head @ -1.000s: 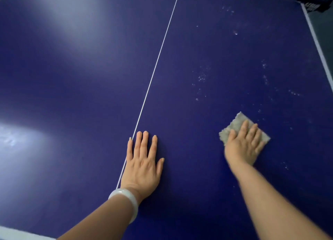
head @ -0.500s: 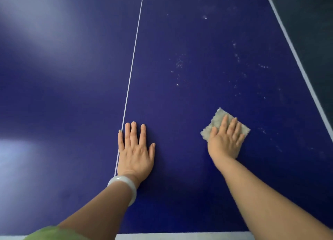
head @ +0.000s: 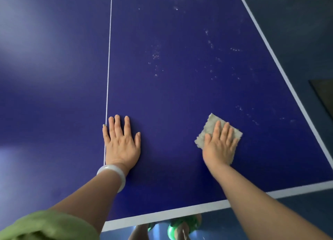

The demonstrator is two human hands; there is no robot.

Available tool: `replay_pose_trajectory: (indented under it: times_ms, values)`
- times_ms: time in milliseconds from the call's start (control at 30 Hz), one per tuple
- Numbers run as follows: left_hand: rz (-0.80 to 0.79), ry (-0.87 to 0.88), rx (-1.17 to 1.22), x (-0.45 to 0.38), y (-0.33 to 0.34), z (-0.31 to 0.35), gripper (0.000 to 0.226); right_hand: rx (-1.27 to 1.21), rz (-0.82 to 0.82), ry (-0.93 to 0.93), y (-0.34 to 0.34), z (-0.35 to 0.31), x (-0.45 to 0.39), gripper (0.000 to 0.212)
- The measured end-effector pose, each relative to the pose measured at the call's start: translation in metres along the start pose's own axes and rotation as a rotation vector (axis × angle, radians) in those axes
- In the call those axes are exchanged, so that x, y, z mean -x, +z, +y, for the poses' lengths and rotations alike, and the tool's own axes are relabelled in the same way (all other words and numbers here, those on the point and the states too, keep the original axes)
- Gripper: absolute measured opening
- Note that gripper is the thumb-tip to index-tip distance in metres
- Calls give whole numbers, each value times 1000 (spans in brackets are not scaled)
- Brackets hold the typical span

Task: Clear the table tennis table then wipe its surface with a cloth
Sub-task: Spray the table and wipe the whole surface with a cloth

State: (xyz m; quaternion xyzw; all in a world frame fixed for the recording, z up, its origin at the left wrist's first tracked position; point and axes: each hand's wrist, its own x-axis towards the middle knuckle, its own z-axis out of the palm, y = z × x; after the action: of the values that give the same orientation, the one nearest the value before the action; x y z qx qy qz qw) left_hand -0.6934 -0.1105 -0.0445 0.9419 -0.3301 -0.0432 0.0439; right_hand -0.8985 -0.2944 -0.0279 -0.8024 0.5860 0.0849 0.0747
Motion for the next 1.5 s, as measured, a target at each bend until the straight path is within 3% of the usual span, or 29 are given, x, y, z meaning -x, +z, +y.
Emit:
replay_pose_trajectory:
  times_ms: [67, 133, 233, 300, 433, 500, 633, 700, 800, 900, 1033, 1100, 1167, 1267, 1333, 1400, 1500]
  values:
    - [4, -3, -3, 0, 1, 0, 72, -31, 75, -150, 11, -28, 35, 60]
    - [4, -5, -8, 0, 1, -1, 70, 31, 87, -437, 24, -35, 83, 61]
    - [-4, -4, -11, 0, 1, 0, 66, 74, 42, -742, 25, 5, 105, 61]
    - [-14, -7, -18, 0, 1, 0, 66, 125, 87, -737, 23, 39, 84, 60]
    - [-76, -16, -13, -3, -4, 3, 66, 78, 105, -256, 17, 57, 37, 64]
    - [-145, -35, -9, -7, -8, 3, 66, 14, 82, -168, 17, 23, 43, 67]
    - [-230, -100, -21, -17, -23, 13, 66, 23, 63, -711, 30, -11, 106, 63]
    - [-204, -116, -1, -17, -30, 29, 61, 26, 72, -834, 30, 17, 112, 64]
    - [-133, -53, 82, -2, -28, 73, 60, 52, 126, -710, 27, 78, 85, 63]
    - [-146, -23, 186, 15, -14, 134, 67, 90, 124, -414, 18, 139, 35, 58]
    - [-148, -199, 233, 26, 7, 199, 75, 20, 140, -105, 9, 148, 7, 63]
    - [-96, -227, 203, 28, 19, 209, 77, 38, 164, -194, 14, 134, 24, 61]
    - [-55, -223, 155, 30, 26, 209, 77, 69, 142, -434, 17, 136, 50, 61]
    - [-38, -224, 119, 30, 32, 209, 76, 105, 116, -643, 13, 190, 52, 59]
    - [-30, -237, 109, 30, 33, 210, 75, 128, 142, -501, 13, 244, 32, 56]
    - [-10, -248, 102, 30, 34, 210, 75, 109, 136, -227, 6, 288, 4, 58]
    - [-6, -266, 85, 29, 34, 211, 75, 19, 113, 55, -2, 292, -28, 65]
